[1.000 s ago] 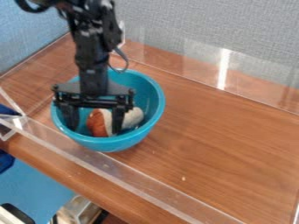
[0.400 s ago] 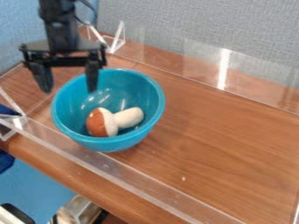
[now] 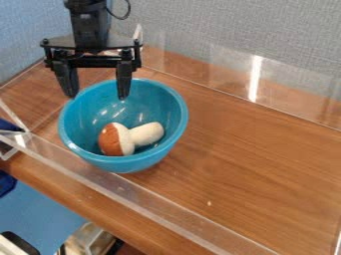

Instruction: Put the mushroom in the blue bowl

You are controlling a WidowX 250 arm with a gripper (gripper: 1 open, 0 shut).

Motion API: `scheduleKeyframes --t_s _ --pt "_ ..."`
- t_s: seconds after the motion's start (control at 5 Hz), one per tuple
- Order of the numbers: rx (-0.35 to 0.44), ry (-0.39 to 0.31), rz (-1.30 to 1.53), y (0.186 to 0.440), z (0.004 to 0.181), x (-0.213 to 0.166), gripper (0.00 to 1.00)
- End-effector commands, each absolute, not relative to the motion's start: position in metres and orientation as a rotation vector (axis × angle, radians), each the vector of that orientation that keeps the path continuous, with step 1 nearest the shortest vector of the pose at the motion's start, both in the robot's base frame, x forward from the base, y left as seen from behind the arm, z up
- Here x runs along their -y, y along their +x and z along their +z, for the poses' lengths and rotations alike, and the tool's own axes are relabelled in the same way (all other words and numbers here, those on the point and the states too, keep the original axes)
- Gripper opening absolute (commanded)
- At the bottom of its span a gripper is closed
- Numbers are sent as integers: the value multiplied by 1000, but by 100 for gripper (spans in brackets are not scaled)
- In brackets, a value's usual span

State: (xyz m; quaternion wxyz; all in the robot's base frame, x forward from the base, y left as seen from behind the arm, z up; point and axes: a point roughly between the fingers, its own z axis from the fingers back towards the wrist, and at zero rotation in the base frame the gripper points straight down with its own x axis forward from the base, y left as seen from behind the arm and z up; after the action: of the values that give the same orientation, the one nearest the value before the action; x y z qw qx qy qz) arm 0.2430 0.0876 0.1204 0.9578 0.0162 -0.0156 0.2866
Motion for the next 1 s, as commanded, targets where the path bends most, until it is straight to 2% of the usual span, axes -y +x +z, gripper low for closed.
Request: scheduleKeyframes --t_s 0.0,0.4,0.8 --pt "84 40 569 249 138 -81 100" --pt "90 38 500 276 137 -93 100" --pt "84 46 579 275 114 -89 100"
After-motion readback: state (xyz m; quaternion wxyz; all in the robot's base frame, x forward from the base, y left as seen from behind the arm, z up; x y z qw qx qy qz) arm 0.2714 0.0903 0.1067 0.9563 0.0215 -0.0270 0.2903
